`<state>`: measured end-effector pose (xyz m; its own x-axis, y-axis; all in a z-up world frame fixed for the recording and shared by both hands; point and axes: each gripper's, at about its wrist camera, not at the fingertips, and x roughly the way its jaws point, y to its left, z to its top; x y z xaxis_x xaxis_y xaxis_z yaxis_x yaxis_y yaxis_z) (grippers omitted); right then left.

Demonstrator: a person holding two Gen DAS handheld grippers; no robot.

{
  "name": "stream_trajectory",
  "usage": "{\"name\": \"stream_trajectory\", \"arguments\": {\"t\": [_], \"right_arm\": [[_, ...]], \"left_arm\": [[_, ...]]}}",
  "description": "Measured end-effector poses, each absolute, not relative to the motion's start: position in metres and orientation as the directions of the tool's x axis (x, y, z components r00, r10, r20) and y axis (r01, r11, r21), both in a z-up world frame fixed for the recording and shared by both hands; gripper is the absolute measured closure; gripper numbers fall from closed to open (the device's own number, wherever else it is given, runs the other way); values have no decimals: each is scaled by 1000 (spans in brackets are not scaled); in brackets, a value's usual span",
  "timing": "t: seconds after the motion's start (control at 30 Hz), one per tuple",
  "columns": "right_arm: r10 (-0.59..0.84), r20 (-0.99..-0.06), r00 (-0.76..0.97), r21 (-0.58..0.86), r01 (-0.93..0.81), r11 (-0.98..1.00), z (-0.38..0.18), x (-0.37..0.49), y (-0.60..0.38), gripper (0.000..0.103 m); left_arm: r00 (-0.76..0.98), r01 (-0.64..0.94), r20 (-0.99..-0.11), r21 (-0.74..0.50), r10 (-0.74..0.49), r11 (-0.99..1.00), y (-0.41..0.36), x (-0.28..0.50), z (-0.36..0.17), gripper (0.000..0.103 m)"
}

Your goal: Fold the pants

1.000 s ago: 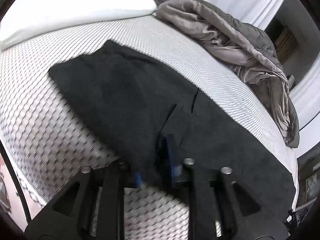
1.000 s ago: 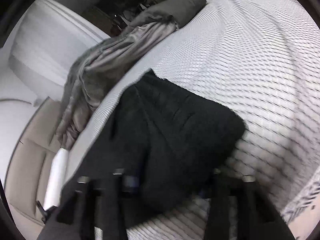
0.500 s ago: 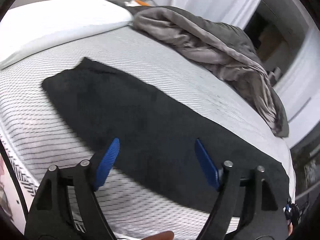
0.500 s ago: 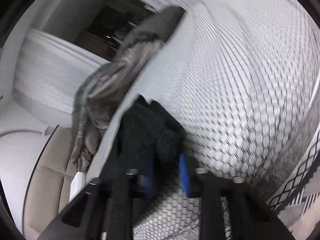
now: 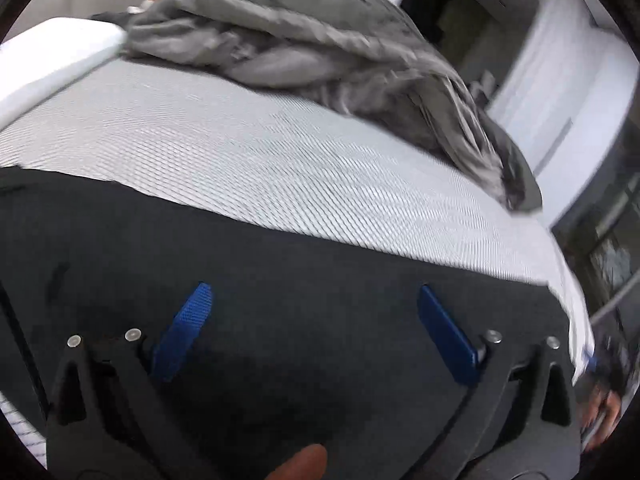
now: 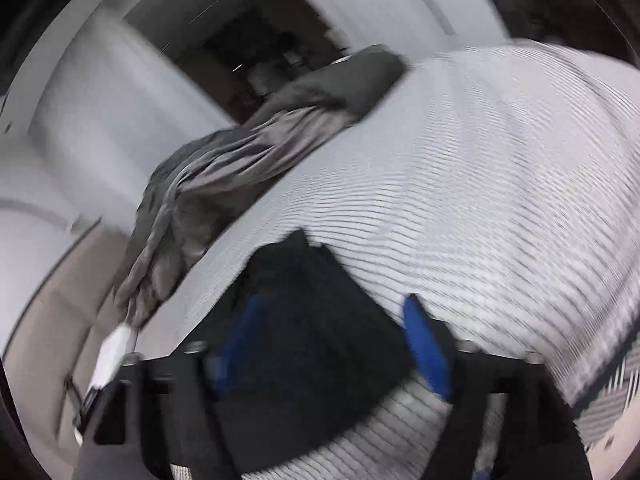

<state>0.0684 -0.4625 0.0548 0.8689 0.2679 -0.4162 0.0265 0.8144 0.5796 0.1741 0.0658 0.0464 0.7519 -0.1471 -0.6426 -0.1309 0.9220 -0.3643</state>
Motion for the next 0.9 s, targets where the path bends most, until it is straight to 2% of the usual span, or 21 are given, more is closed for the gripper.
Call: {"name": "stream_trajectory", "arguments": {"t": [0.13, 0.27, 0.37, 0.4, 0.47, 0.53, 0.57, 0.67, 0.77, 0.8, 0.83, 0.87, 0.9], "right_arm": [[319, -517, 794, 472, -46, 880, 67, 142, -438, 17], [339, -579, 742, 447, -59, 893, 59, 202, -441, 19], [411, -623, 666, 474, -97, 875, 50, 227, -443, 33], [431, -627, 648, 484, -109, 868, 52, 236, -439, 46], [434, -637, 638, 452, -147, 880, 56, 235, -431, 55], [455, -618, 641, 438, -199, 877, 62, 231, -424, 76], [438, -632, 640, 402, -212, 891, 65, 228, -418, 98], [305, -663, 683, 256, -177, 950, 69, 223, -402, 98], [186, -643, 743, 268, -10, 963, 68, 230, -421, 97], [167, -649, 742, 276, 24, 961, 65, 235, -425, 92], [129, -695, 708, 251, 70, 965, 56, 245, -426, 83], [93, -713, 695, 224, 100, 970, 53, 246, -427, 64], [60, -709, 703, 200, 119, 973, 53, 244, -427, 61]], "left_arm": [[722, -118, -674, -344, -157, 931, 50, 187, 30, 1], [703, -101, -686, -360, -189, 928, 50, 189, 20, 1], [708, -90, -680, -354, -190, 931, 53, 188, 19, 1], [710, -88, -678, -355, -192, 931, 54, 188, 19, 1], [709, -91, -678, -364, -197, 927, 62, 184, 18, 1], [709, -92, -674, -377, -205, 922, 65, 182, 18, 1], [712, -95, -672, -380, -204, 920, 67, 180, 18, 1], [707, -110, -679, -380, -197, 918, 70, 181, 17, 1], [707, -138, -687, -369, -170, 919, 76, 182, 13, 1], [703, -146, -692, -369, -166, 918, 79, 182, 11, 1], [699, -157, -697, -368, -160, 916, 82, 183, 9, 1], [696, -165, -701, -366, -155, 916, 85, 183, 8, 1], [698, -169, -700, -362, -148, 917, 87, 182, 8, 1]]}}
